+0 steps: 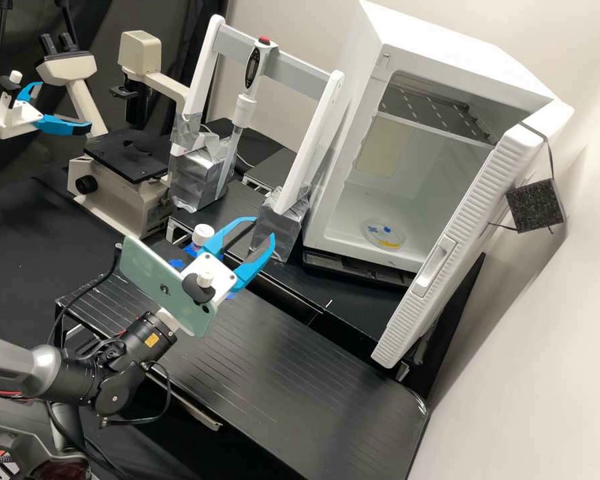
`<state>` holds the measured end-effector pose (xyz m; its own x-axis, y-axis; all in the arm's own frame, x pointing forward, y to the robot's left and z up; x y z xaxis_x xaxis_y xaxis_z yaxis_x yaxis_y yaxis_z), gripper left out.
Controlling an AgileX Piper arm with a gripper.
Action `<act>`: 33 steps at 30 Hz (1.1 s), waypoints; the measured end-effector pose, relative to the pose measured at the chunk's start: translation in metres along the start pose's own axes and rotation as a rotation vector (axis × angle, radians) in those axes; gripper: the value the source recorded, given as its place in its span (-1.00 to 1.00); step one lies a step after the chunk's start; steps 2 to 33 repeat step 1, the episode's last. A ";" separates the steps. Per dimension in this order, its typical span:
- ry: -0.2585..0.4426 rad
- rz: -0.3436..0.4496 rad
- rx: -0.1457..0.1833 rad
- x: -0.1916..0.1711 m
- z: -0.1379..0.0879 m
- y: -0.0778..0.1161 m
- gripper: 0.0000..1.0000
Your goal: Open the door
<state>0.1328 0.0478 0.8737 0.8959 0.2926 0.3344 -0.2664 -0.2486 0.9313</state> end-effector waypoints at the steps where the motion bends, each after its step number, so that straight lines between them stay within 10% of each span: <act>1: 0.001 -0.007 0.010 0.000 0.000 -0.002 1.00; 33: 0.001 -0.007 0.010 0.000 0.000 -0.002 1.00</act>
